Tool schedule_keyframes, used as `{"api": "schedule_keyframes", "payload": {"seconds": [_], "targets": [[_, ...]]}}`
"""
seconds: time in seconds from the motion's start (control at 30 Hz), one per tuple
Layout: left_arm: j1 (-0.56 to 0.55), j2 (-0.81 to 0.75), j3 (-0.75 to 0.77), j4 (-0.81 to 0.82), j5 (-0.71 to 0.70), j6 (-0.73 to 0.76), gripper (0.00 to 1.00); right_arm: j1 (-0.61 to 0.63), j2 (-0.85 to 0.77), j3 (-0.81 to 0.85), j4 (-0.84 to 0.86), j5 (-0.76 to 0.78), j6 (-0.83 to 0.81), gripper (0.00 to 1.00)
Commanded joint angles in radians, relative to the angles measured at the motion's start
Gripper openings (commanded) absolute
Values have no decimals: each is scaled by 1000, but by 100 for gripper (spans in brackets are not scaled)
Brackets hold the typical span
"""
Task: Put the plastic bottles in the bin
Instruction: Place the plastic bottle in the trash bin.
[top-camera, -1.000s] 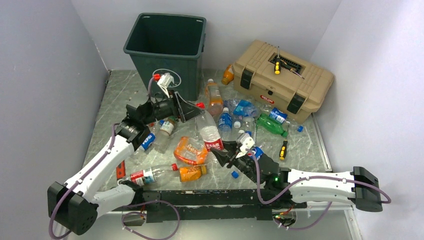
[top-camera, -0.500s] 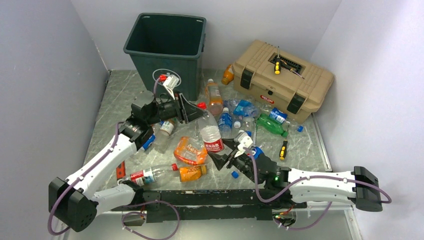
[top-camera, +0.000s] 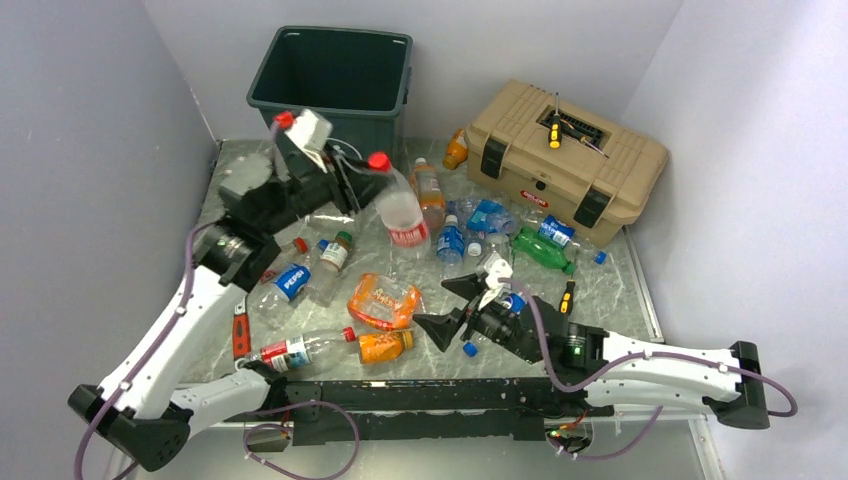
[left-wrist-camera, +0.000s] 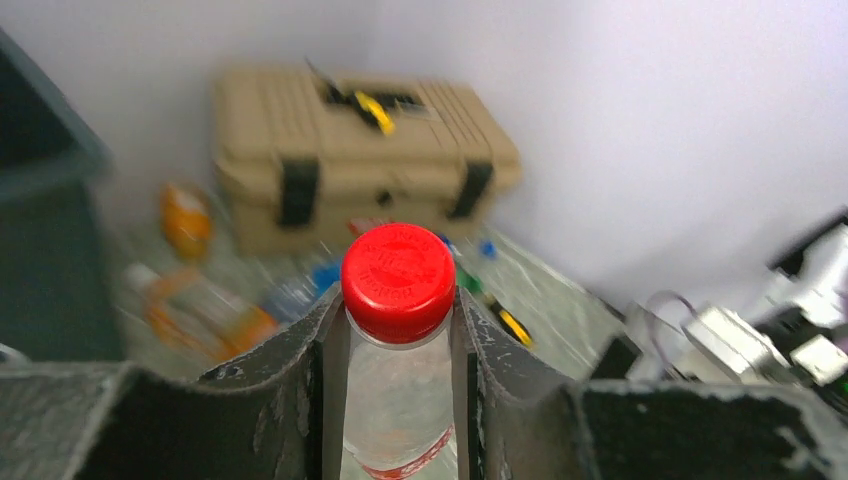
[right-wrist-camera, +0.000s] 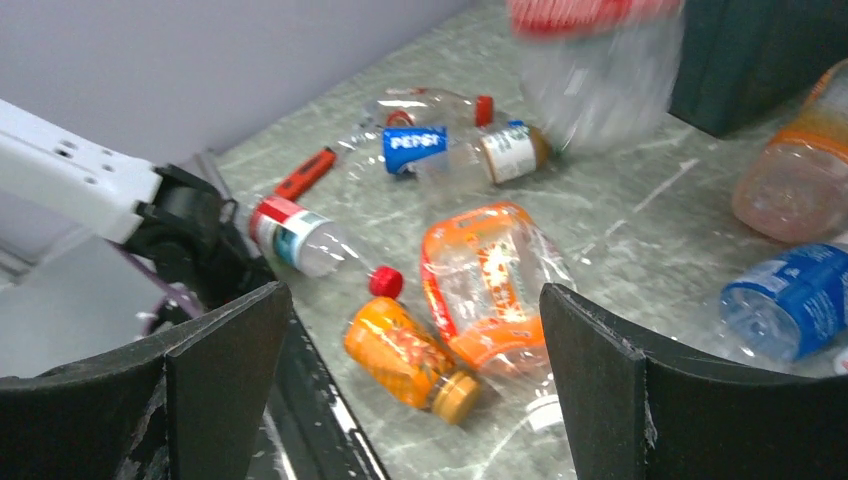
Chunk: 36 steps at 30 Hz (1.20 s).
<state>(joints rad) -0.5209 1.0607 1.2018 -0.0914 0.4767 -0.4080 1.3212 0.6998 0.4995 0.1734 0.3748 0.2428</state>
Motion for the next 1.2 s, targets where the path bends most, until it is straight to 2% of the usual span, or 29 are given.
{"api": "schedule_keyframes", "payload": {"seconds": [0.0, 0.17, 0.33, 0.47, 0.57, 0.67, 0.8, 0.9, 1.17], "targets": [[-4, -55, 171, 13, -236, 269, 0, 6, -51, 68, -84, -71, 54, 100], [-4, 35, 366, 2, -426, 380, 0, 6, -110, 48, -123, 61, 98, 100], [-1, 225, 643, -99, -592, 472, 0, 5, -129, 63, -249, 194, 173, 100], [31, 375, 815, -111, -631, 503, 0, 5, -146, 82, -329, 263, 222, 100], [142, 464, 922, -127, -612, 422, 0, 4, -183, 63, -344, 269, 242, 100], [263, 525, 966, -120, -568, 298, 0, 4, -224, 44, -364, 279, 260, 100], [348, 596, 1007, -111, -530, 248, 0, 4, -258, 31, -409, 287, 270, 100], [388, 634, 1019, -96, -496, 219, 0, 4, -266, 24, -425, 286, 274, 100], [431, 659, 922, 31, -353, 225, 0, 4, -284, -38, -380, 288, 295, 100]]}}
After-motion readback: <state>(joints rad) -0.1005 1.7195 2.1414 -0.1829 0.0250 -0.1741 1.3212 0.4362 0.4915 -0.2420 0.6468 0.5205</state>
